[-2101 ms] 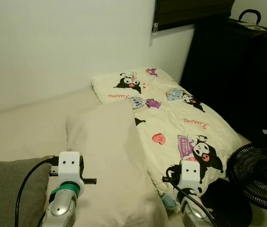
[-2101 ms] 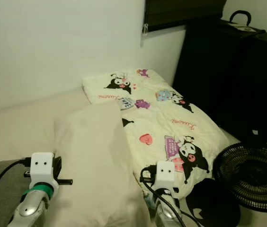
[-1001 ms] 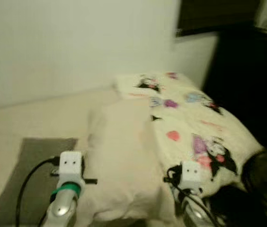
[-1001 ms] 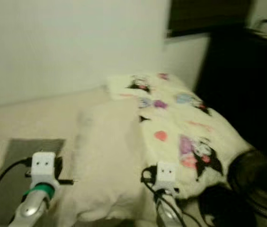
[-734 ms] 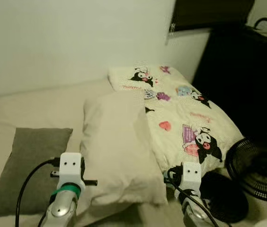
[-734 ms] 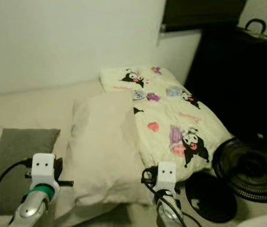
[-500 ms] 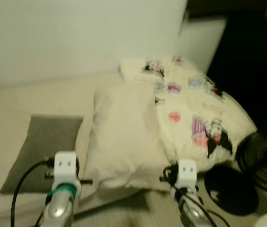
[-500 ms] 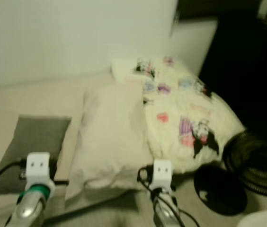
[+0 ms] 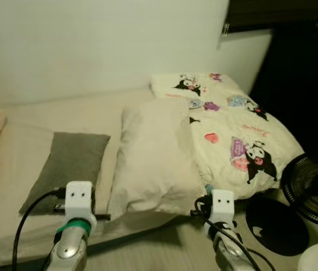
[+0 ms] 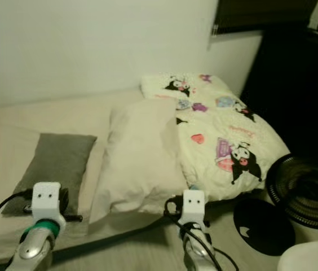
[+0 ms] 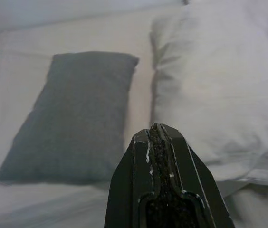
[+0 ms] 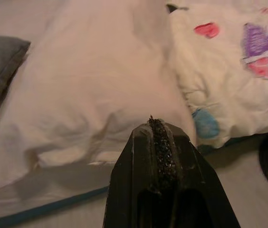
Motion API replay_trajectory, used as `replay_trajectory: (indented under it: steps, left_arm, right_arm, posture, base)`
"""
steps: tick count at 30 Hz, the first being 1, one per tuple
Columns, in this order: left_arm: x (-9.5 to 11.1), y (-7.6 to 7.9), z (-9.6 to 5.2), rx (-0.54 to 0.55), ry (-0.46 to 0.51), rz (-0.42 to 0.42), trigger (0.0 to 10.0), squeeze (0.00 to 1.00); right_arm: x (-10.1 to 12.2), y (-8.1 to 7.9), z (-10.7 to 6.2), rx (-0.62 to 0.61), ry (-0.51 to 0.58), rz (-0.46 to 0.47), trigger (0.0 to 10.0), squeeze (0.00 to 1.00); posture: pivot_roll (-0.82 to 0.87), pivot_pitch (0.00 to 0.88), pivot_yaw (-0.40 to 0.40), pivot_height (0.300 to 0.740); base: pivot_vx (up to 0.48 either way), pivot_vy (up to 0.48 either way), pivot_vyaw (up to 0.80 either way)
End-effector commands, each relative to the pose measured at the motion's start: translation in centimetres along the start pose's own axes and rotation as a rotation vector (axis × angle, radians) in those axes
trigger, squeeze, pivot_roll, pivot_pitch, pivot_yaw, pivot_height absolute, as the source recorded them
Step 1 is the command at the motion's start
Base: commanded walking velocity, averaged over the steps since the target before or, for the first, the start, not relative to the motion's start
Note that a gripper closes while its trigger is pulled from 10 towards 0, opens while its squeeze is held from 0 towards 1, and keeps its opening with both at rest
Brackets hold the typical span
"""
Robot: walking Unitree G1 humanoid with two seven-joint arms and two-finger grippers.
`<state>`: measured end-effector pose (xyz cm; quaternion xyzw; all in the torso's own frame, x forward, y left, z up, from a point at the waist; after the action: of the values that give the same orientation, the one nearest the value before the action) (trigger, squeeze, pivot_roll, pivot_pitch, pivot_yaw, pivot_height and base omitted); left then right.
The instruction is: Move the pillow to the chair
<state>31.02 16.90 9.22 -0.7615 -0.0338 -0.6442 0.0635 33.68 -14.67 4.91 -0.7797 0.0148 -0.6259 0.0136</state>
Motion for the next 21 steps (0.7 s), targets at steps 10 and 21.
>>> replay_trajectory:
  steps: [10, 21]
  left_arm:
    - [-0.28, -0.37, -0.1, 0.014, -0.02, 0.016, 10.0, 0.0]
    - [-0.39, -0.22, -0.18, 0.006, -0.025, 0.015, 10.0, 0.0]
  right_arm:
    - [-0.66, -0.16, -0.01, -0.001, -0.021, -0.039, 10.0, 0.0]
    - [-0.93, -0.23, -0.14, -0.003, -0.023, -0.03, 10.0, 0.0]
  posture:
    - [0.05, 0.038, 0.068, 0.74]
    - [0.04, 0.033, 0.075, 0.74]
  base:
    - [0.0, 0.0, 0.0]
    - [0.0, 0.0, 0.0]
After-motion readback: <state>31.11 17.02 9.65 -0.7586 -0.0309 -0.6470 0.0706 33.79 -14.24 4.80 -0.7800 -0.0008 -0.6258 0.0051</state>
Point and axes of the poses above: a point about 5 cm out from each wrist's last joint towards the gripper, its own z axis pointing out of the wrist towards the gripper, its own x axis along the axis of the wrist's last joint, y = z × x, the point moved 4 cm from there along z, pointing out of the wrist towards the gripper
